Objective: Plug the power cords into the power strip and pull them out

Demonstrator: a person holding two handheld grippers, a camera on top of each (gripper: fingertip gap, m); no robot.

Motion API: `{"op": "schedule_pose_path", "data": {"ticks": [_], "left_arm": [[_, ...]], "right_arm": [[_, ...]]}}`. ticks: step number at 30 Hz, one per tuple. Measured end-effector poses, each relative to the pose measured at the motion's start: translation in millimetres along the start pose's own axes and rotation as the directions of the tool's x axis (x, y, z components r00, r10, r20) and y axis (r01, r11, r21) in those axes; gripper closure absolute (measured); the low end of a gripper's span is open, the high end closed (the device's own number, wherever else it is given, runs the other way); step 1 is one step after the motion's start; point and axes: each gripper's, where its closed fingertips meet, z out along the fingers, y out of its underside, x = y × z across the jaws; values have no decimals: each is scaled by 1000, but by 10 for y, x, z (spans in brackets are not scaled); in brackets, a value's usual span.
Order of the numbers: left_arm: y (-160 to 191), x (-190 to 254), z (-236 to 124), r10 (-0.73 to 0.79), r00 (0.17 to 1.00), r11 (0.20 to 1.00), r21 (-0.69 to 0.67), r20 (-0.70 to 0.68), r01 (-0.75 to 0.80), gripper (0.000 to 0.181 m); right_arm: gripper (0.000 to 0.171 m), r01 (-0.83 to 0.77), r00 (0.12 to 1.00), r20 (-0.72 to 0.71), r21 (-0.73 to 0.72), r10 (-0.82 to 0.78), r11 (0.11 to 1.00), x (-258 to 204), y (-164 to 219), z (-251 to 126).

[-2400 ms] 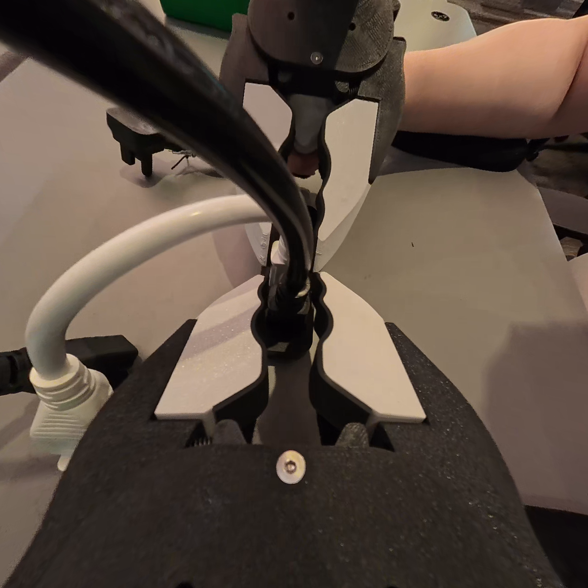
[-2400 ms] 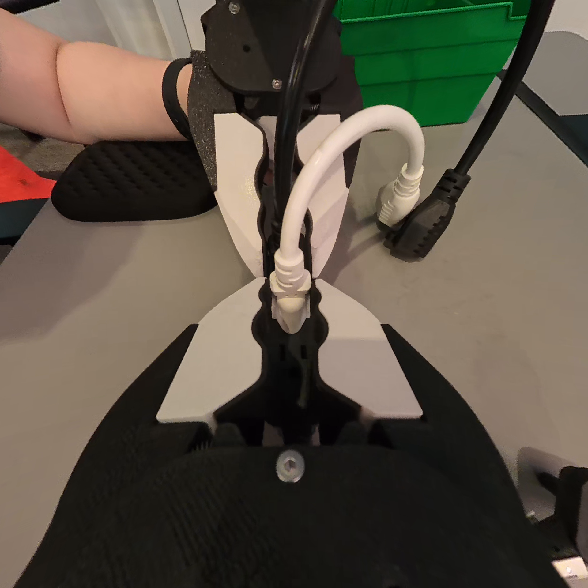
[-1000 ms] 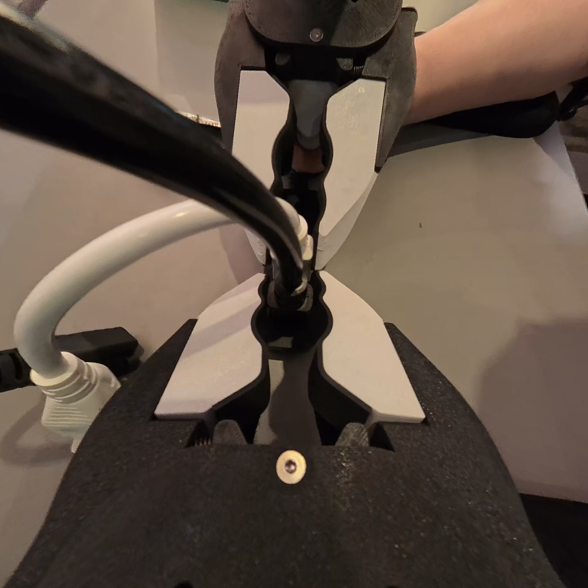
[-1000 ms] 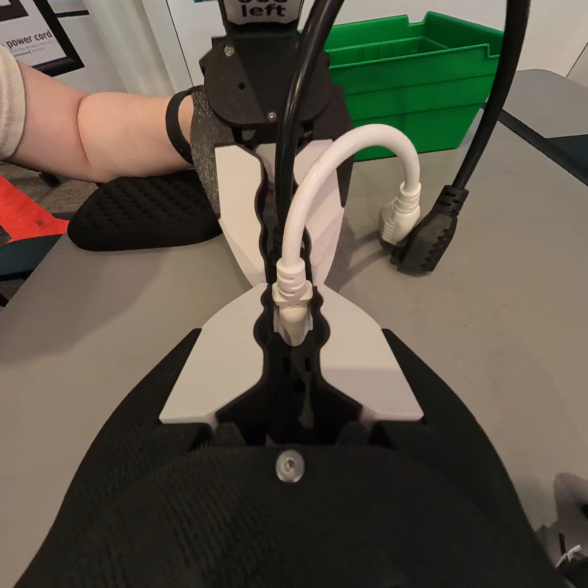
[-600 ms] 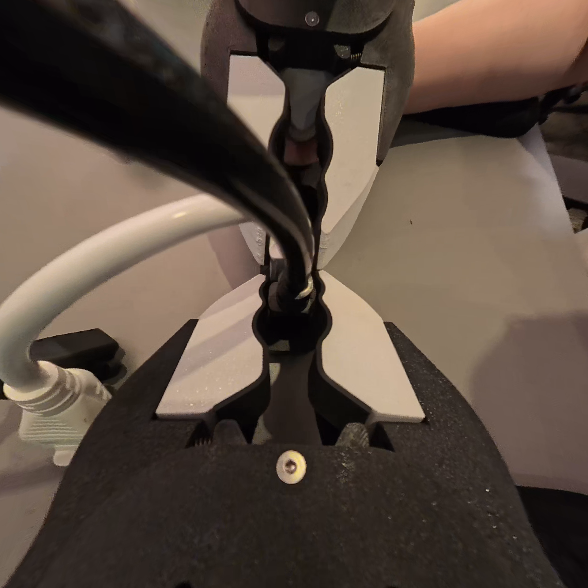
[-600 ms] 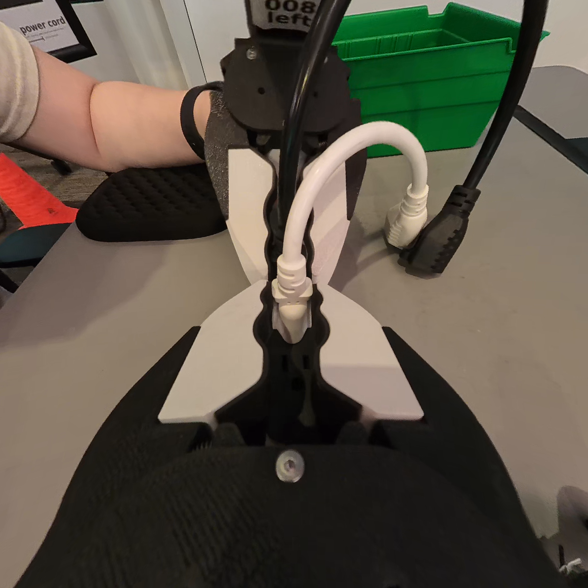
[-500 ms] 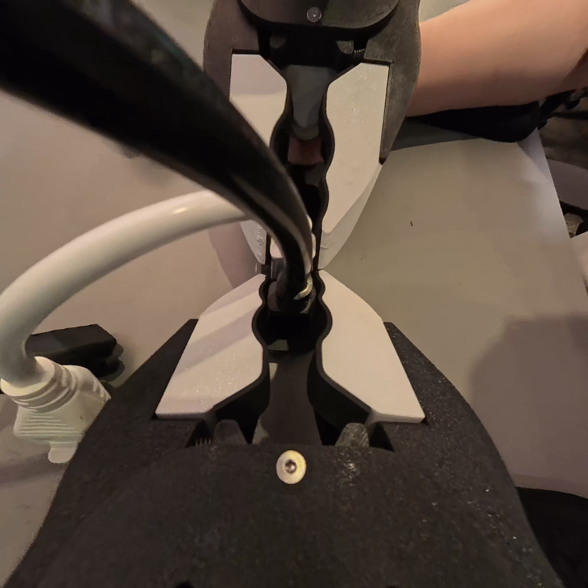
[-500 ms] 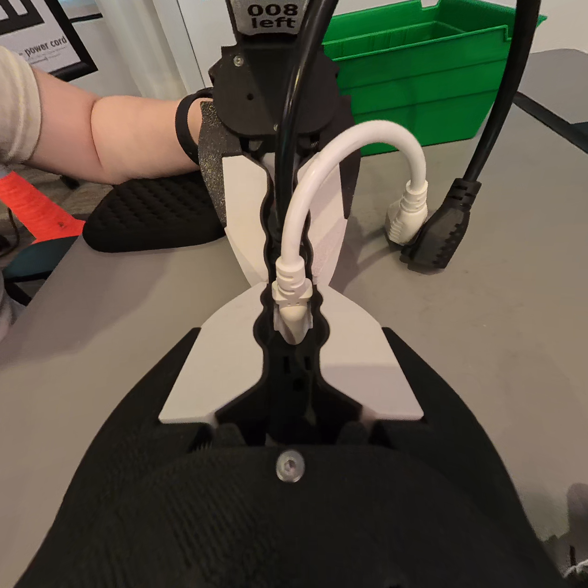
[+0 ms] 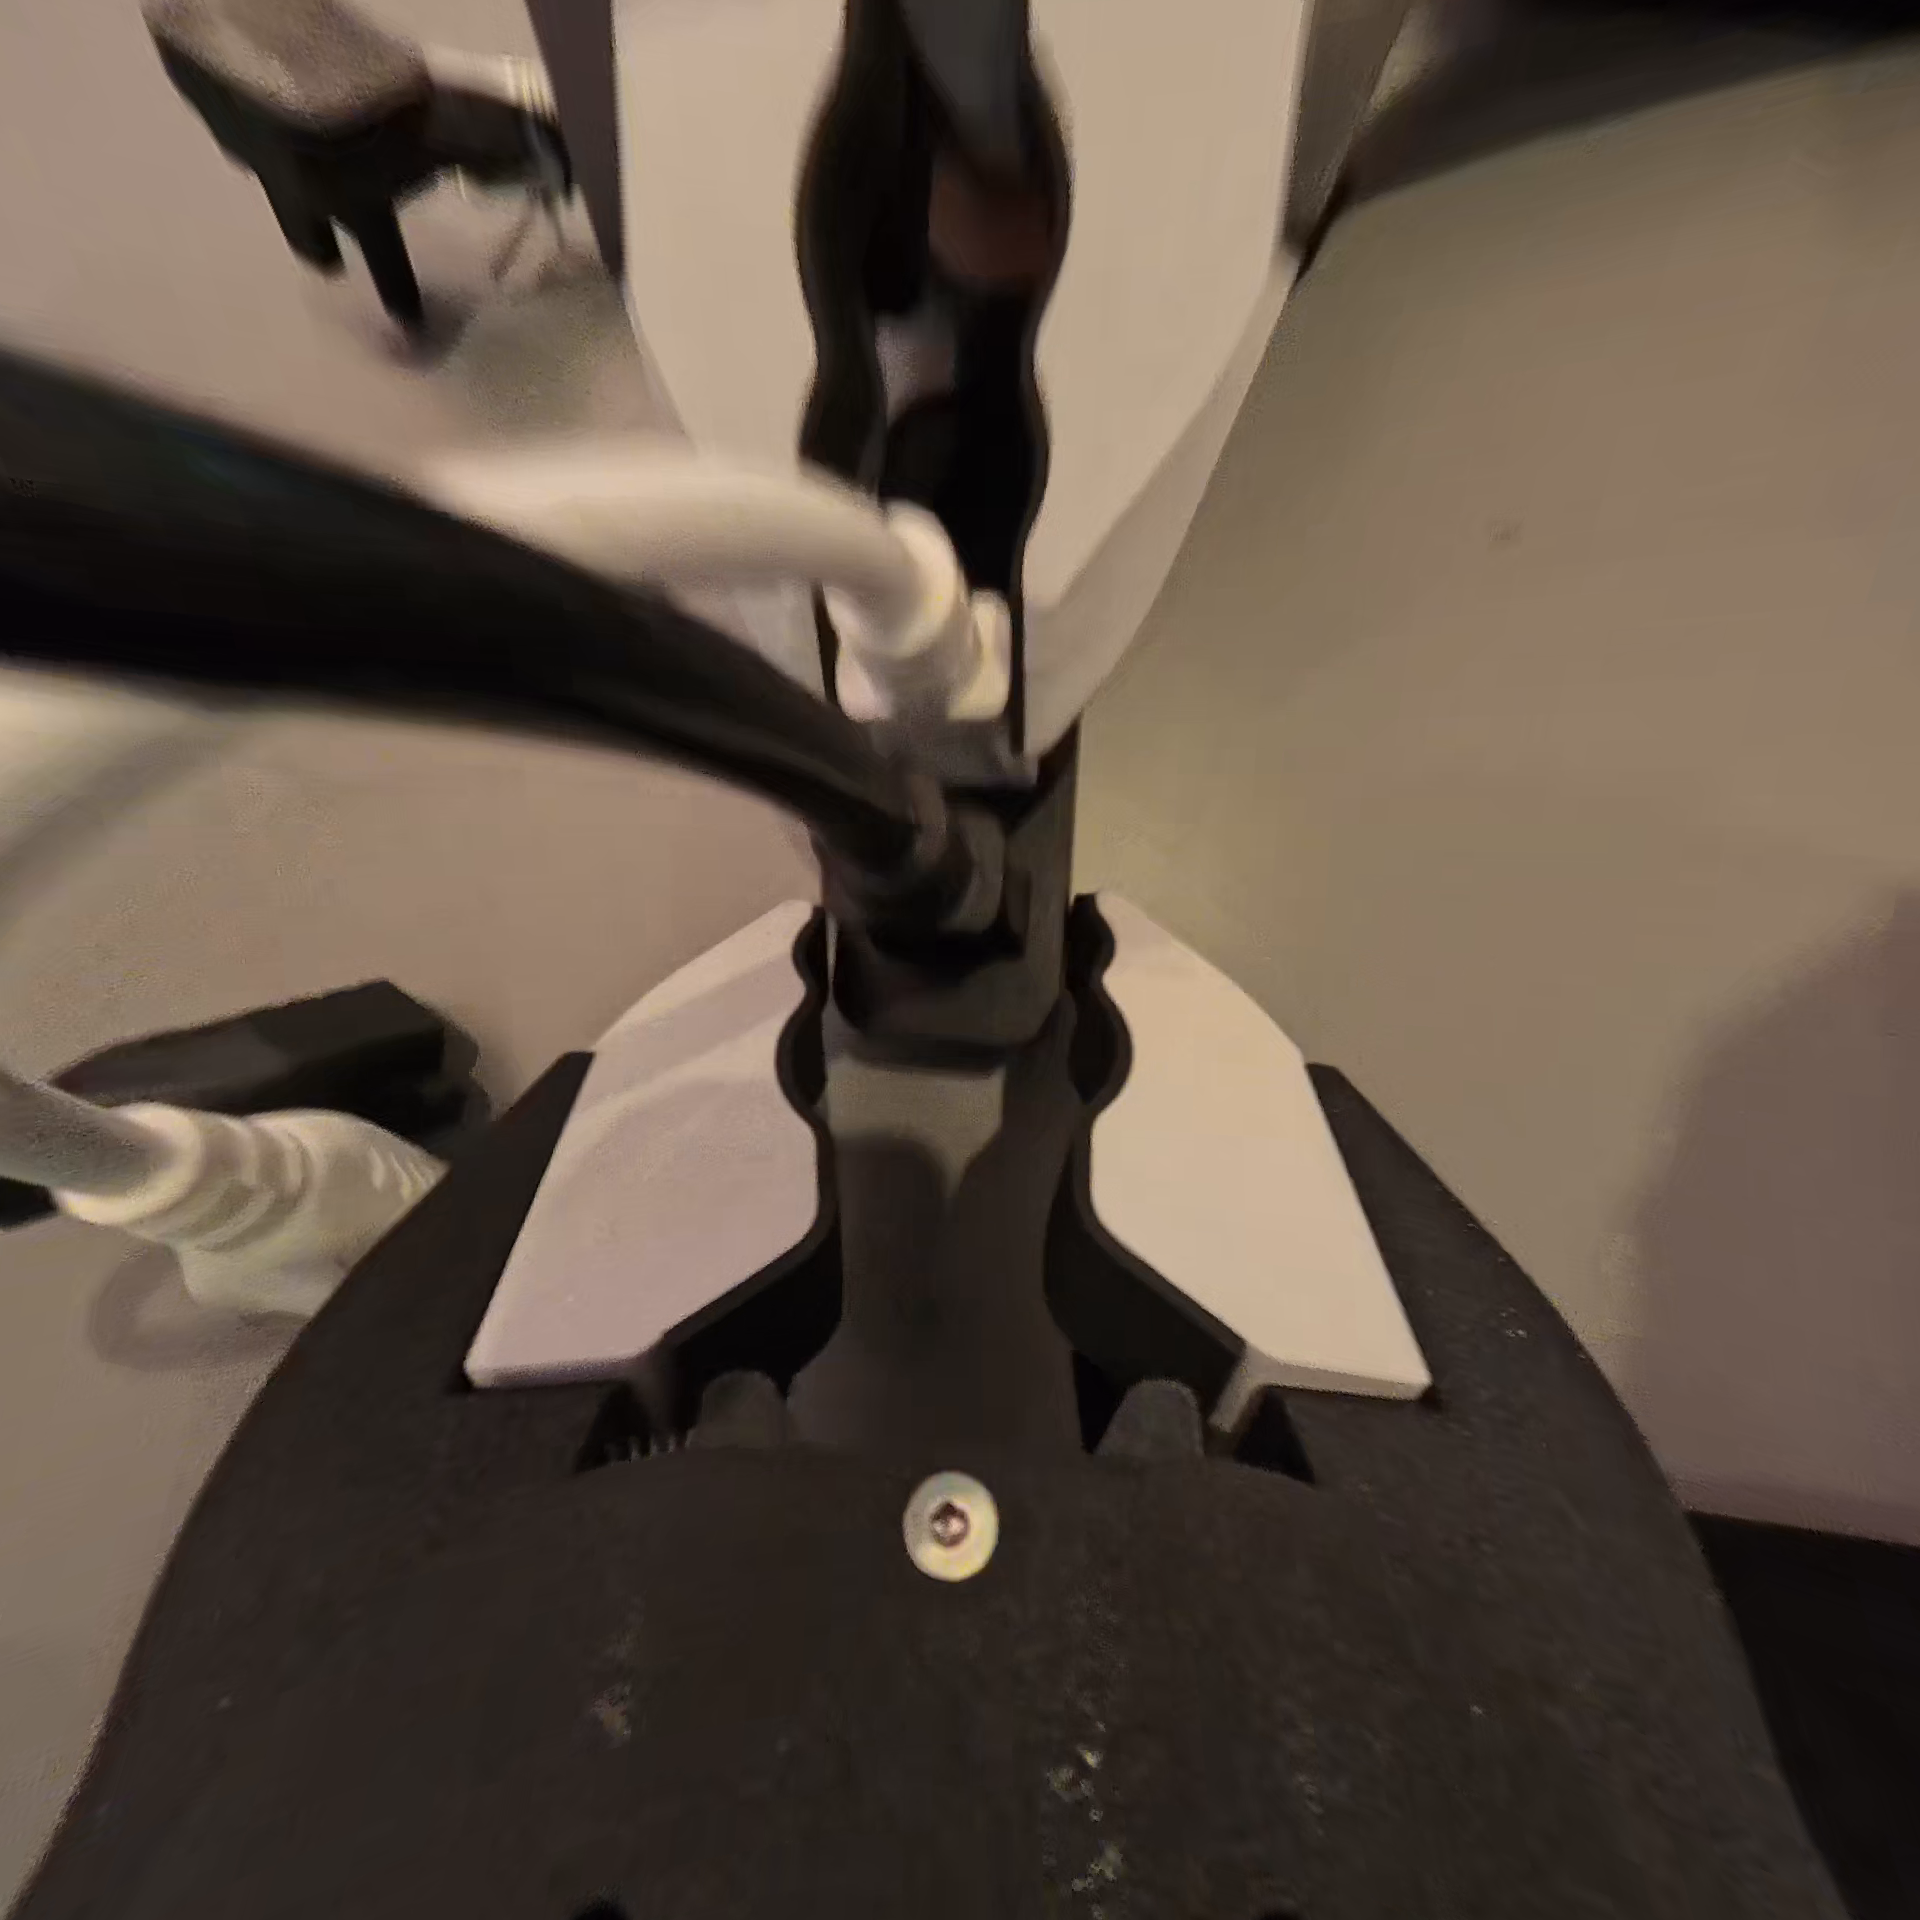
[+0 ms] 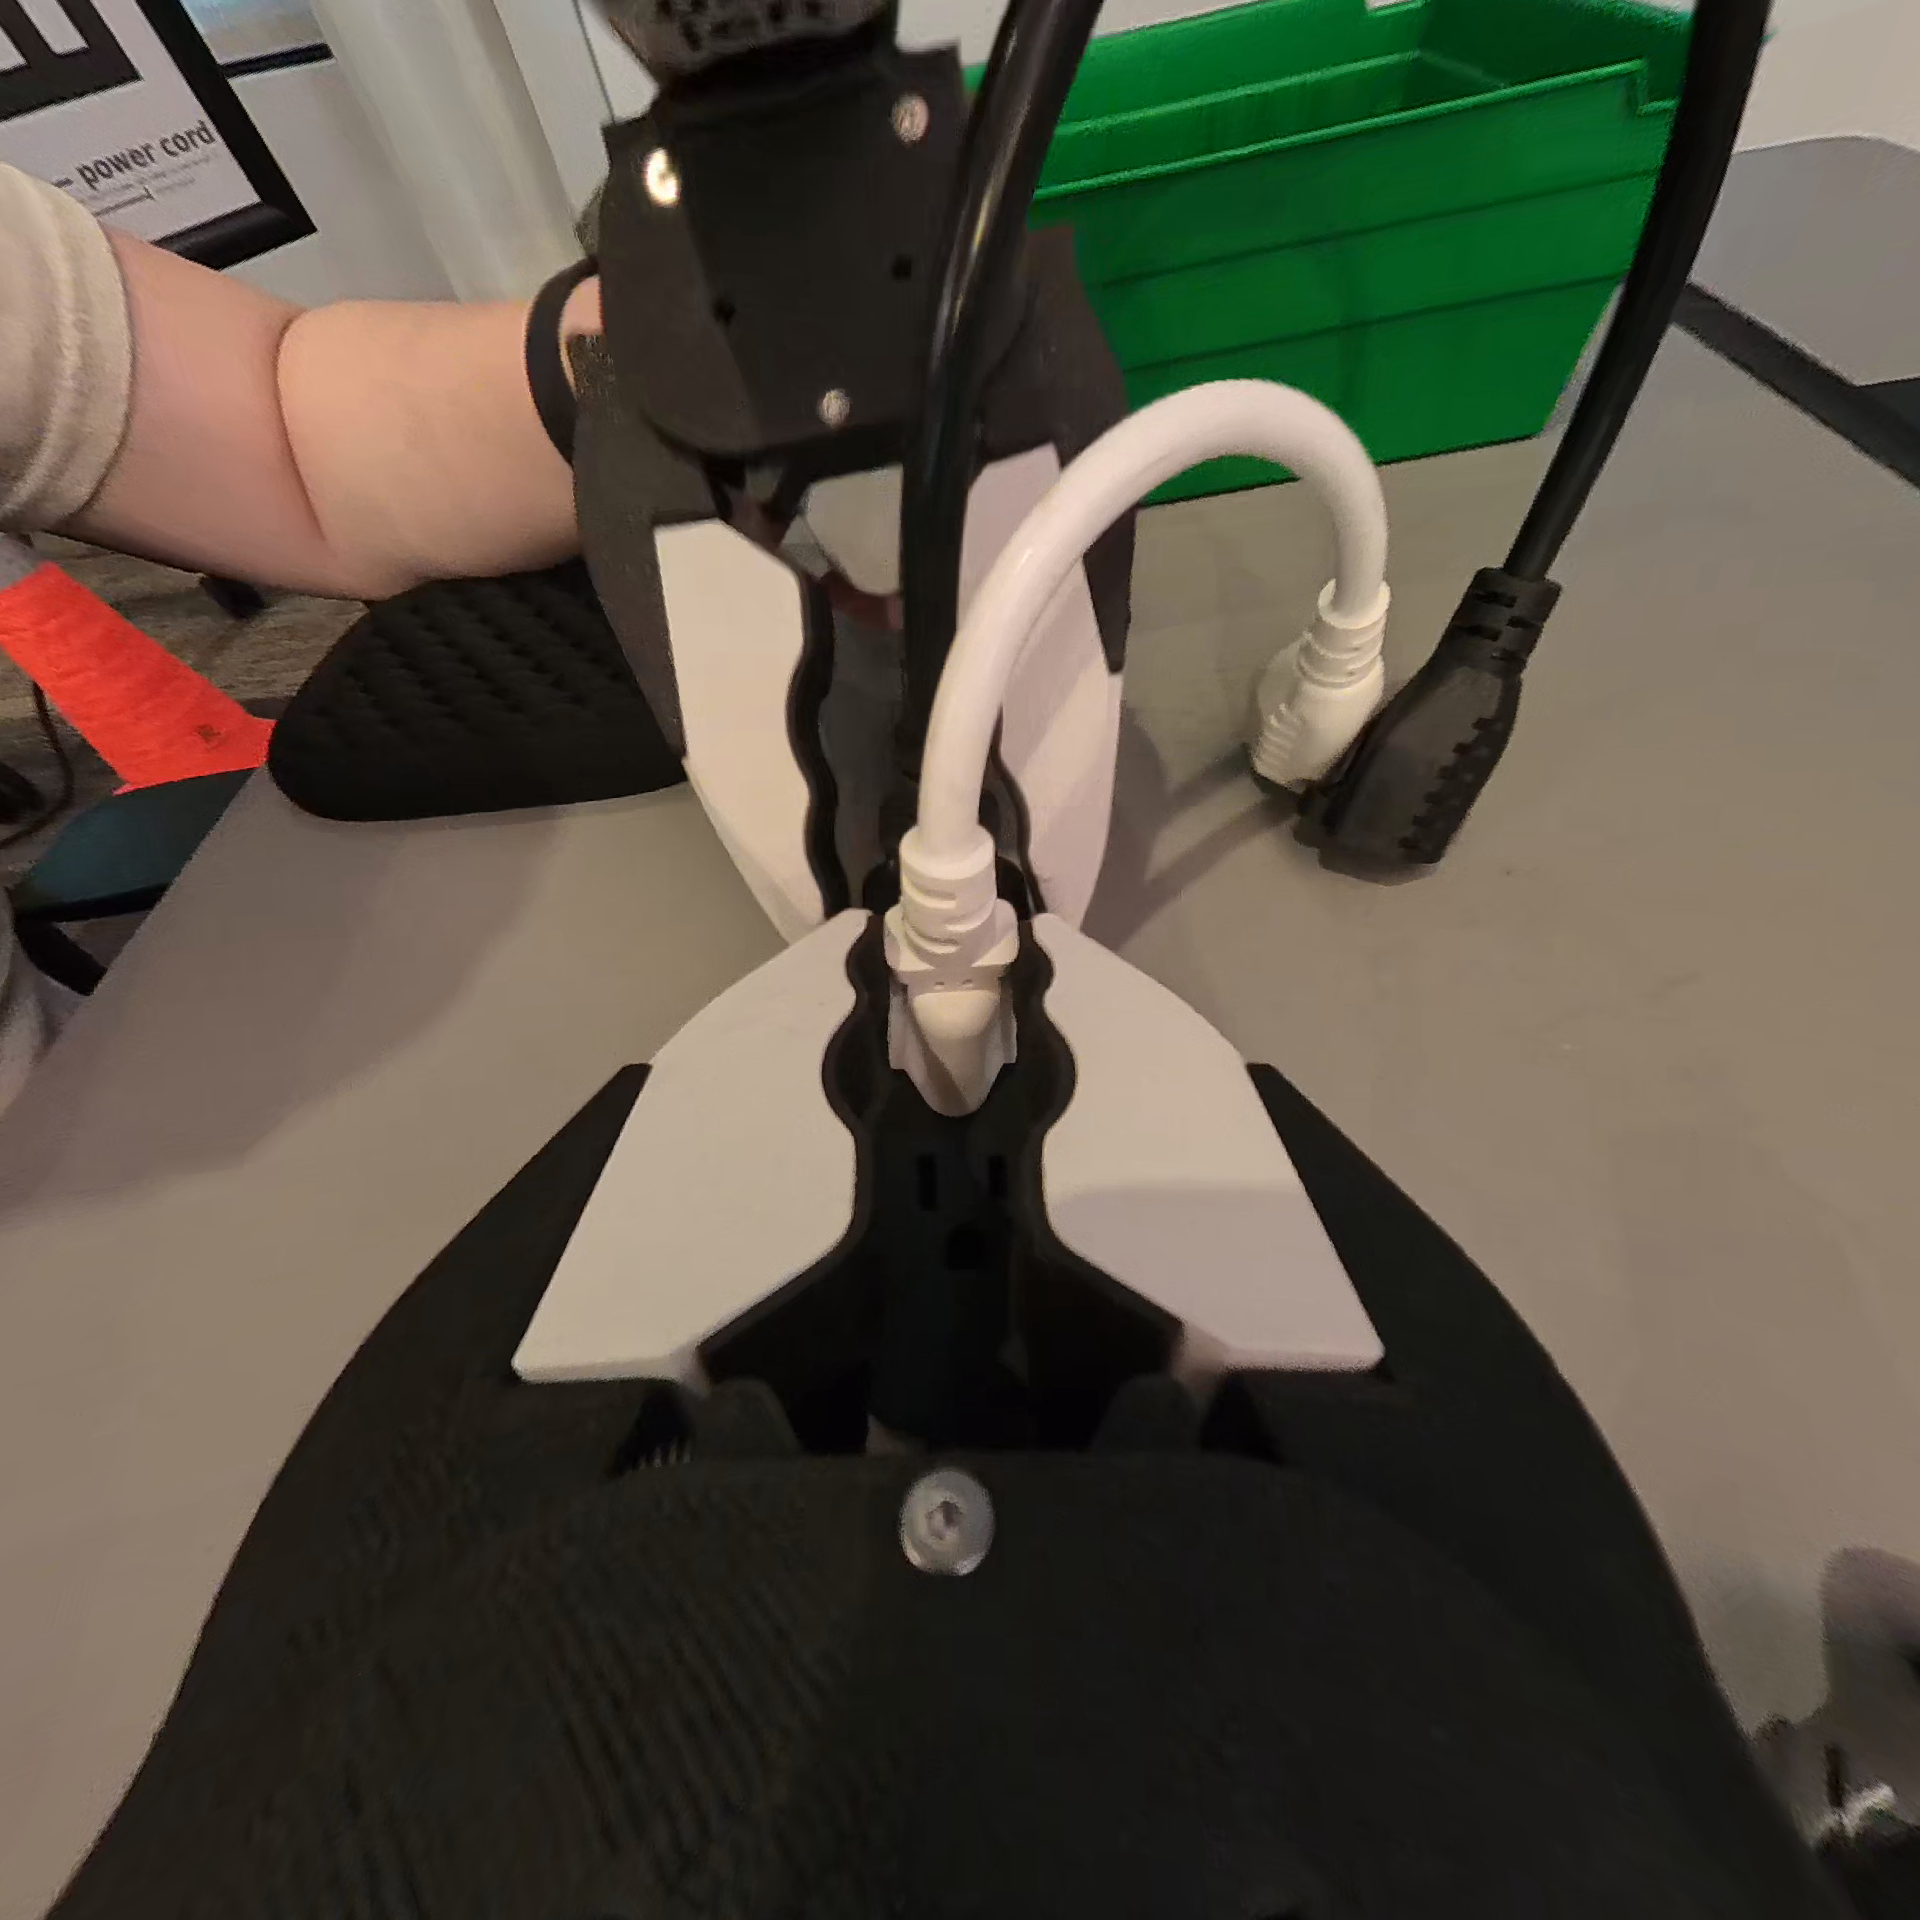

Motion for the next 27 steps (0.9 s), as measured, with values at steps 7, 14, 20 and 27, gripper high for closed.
{"op": "schedule_pose_path", "data": {"ticks": [7, 14, 20, 27], "left_arm": [[-66, 19, 137, -66, 997, 995, 68, -50, 69, 131], [-124, 17, 142, -64, 996, 988, 136, -55, 71, 138], [-96, 11, 155, 66, 997, 992, 109, 28, -69, 137], [-82, -5, 174, 65, 996, 994, 82, 62, -71, 135]], "right_arm": [[149, 62, 998, -19, -14, -62, 998, 32, 29, -46], [149, 70, 997, -8, -8, -71, 997, 13, 39, -14], [150, -21, 1000, 23, -13, 21, 1000, 10, 35, -7], [149, -98, 994, 57, -9, 98, 995, 15, 29, -1]]}}
